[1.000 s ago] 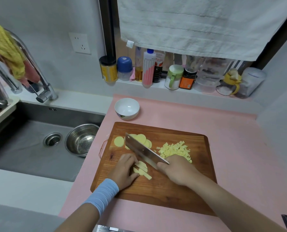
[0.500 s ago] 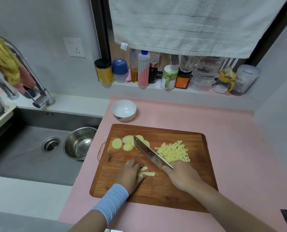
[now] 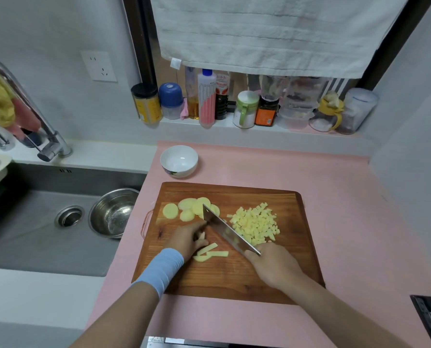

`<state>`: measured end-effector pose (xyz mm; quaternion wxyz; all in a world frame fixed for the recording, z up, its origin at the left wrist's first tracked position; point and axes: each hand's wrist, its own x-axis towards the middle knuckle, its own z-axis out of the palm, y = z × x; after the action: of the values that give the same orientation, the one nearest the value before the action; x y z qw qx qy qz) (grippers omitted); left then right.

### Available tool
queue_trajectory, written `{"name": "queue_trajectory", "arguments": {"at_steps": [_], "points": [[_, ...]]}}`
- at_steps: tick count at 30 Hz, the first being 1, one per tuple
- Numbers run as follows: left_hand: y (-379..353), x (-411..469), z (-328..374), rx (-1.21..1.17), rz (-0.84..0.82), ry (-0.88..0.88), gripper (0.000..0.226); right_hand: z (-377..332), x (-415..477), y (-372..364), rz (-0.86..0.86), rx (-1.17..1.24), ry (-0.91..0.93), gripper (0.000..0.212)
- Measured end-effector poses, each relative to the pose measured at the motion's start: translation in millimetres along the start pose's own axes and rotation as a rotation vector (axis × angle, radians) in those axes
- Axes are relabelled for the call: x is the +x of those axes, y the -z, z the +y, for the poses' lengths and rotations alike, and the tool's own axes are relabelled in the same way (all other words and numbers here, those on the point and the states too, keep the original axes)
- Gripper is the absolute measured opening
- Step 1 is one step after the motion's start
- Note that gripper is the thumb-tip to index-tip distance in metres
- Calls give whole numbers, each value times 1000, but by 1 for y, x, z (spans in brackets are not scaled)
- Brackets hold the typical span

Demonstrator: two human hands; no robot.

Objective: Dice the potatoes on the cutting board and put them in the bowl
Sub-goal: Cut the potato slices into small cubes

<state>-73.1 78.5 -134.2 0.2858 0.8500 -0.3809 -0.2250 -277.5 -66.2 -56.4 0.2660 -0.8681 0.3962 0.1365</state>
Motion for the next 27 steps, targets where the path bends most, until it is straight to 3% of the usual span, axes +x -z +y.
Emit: {"name": "queue_trajectory", "arguments": {"at_steps": [6, 12, 15, 20, 23, 27], "points": [[1, -1, -3, 81, 84, -87, 20, 4, -2, -1, 12, 5, 4, 41], [-10, -17, -5, 76, 65, -168, 41, 7, -2, 2, 26, 43, -6, 37], [-26, -17, 6, 304, 49, -232, 60, 7, -1, 4, 41, 58, -7, 36], [-40, -18, 14, 536, 121, -271, 43, 6, -3, 3, 34, 47, 6, 38], [-40, -18, 19, 490, 171, -352, 40, 7, -4, 1, 26, 57, 8, 39], [-25, -15, 15, 308, 184, -134, 29, 7, -6, 1, 18, 80, 16, 38]]}}
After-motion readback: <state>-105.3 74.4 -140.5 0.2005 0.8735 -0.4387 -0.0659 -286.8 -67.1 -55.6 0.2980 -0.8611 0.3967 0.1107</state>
